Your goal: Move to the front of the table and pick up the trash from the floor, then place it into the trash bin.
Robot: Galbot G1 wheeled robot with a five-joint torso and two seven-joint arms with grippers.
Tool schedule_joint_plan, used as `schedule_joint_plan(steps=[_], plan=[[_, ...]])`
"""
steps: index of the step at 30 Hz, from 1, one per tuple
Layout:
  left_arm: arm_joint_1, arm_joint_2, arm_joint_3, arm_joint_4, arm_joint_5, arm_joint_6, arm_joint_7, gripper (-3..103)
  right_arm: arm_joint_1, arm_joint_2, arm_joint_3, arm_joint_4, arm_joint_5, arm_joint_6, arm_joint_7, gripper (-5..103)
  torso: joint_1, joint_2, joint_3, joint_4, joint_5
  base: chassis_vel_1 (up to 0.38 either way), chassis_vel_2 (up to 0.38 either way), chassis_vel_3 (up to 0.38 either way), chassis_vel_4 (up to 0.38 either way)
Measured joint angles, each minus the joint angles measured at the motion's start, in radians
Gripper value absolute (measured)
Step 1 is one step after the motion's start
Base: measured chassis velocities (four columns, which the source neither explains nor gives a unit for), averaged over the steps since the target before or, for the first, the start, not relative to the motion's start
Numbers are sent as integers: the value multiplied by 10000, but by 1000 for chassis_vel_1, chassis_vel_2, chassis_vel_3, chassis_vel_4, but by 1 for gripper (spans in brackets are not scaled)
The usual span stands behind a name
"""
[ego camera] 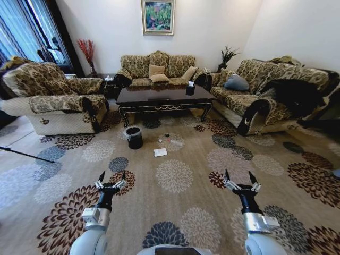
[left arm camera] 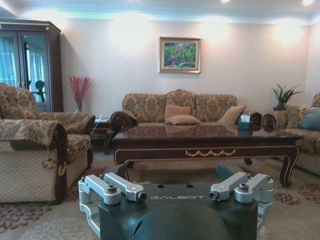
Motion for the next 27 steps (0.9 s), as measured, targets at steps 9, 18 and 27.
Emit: schedule_joint_plan(steps=[9, 18, 27], plan=[[-198, 276, -17, -154, 32, 104, 64, 100, 10, -322, 270, 159, -64, -889, 445, 100, -171, -379, -205, 0, 0, 0, 0, 0, 0], [-361, 775, -232, 216, -48, 55, 89, 100, 124, -882, 430, -73, -273, -1023, 474, 100, -326, -752, -425, 0, 0, 0, 0, 0, 0], [-113, 519, 74, 25, 165, 46, 106, 100, 117, -882, 515, 42, -193, -957, 477, 100, -488, -1153, -663, 0, 0, 0, 0, 0, 0]])
